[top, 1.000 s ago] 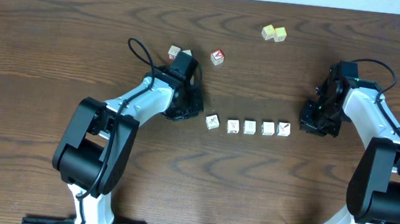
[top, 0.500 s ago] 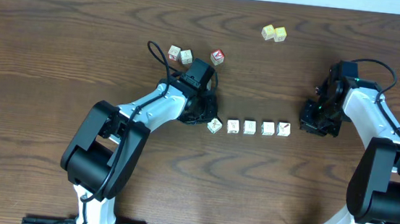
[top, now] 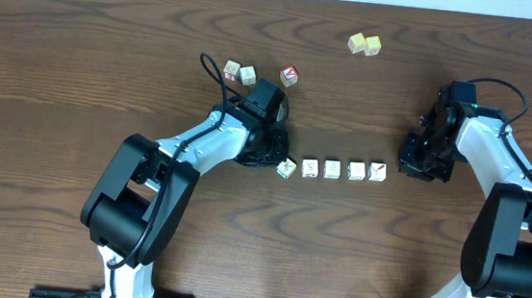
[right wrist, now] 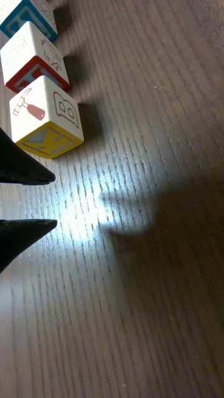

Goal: Lift 5 blocks

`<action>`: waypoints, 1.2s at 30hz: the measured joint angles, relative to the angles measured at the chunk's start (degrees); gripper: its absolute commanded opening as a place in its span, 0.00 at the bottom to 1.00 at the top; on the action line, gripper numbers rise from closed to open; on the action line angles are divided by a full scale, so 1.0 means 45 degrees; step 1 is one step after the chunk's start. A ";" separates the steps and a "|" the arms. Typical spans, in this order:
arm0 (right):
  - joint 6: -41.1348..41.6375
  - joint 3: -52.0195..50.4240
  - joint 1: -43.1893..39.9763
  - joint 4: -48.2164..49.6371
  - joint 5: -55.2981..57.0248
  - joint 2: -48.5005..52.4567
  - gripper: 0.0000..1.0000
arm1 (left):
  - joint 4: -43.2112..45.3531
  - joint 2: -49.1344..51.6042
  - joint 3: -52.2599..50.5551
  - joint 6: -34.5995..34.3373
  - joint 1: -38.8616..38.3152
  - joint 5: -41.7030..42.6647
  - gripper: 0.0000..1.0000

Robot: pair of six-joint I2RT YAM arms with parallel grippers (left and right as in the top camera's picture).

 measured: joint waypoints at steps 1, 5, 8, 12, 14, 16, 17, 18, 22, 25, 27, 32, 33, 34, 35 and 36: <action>-0.0005 0.0000 0.0000 0.0000 0.0000 0.0000 0.17 | -0.0019 0.0000 0.0000 0.0049 0.0000 0.0112 0.07; 0.0000 0.0000 0.0000 0.0000 0.0000 0.0000 0.17 | -0.0306 0.0000 0.0000 0.0185 0.0000 0.0374 0.07; -0.0005 0.0000 0.0000 0.0005 0.0000 0.0000 0.18 | -0.0539 0.0000 0.0000 0.0194 0.0000 0.0491 0.07; -0.0005 0.0000 0.0000 0.0010 -0.0005 0.0000 0.17 | -0.0563 0.0000 0.0000 0.0189 0.0000 0.0418 0.07; -0.0005 0.0000 -0.0005 0.0010 0.0000 0.0000 0.17 | -0.0573 0.0000 0.0000 0.0194 0.0015 0.0296 0.07; -0.0005 0.0000 -0.0005 0.0010 -0.0005 0.0000 0.18 | -0.0699 0.0000 0.0000 0.0199 0.0078 0.0233 0.07; -0.0005 0.0000 0.0000 0.0010 0.0000 0.0000 0.18 | -0.0772 0.0000 0.0000 0.0199 0.0141 0.0243 0.07; -0.0005 0.0000 -0.0005 0.0010 -0.0005 0.0000 0.18 | -0.0869 -0.0019 0.0000 0.0199 0.0233 0.0238 0.07; -0.0005 0.0000 -0.0005 0.0010 0.0000 0.0000 0.18 | -0.1651 -0.0233 0.0000 0.0209 0.0942 0.0102 0.07; -0.0005 0.0000 -0.0005 0.0015 -0.0005 0.0000 0.18 | -0.2443 -0.0753 -0.0005 0.0243 0.1540 -0.0049 0.07; -0.0005 -0.0005 0.0000 0.0024 -0.0005 0.0000 0.18 | -0.2977 -0.1321 -0.0005 0.0325 0.1715 -0.0151 0.07; 0.0010 -0.0019 -0.0005 0.0034 0.0000 0.0000 0.35 | -0.3876 -0.2487 -0.0005 0.0743 0.1540 -0.0189 0.07; 0.0058 -0.0019 0.0000 0.0049 0.0005 0.0000 0.54 | -0.3939 -0.2550 -0.0005 0.0811 0.1486 -0.0189 0.12; 0.0102 -0.0019 -0.0005 0.0073 0.0000 0.0000 0.81 | -0.3983 -0.2565 -0.0005 0.0860 0.1462 -0.0194 0.28; 0.0049 -0.0019 -0.0005 0.0102 -0.0005 0.0000 0.95 | -0.4046 -0.2560 -0.0005 0.0937 0.1457 -0.0228 0.46; 0.0034 -0.0019 0.0000 0.0131 -0.0010 0.0000 0.99 | -0.4104 -0.2560 -0.0005 0.0923 0.1472 -0.0287 0.57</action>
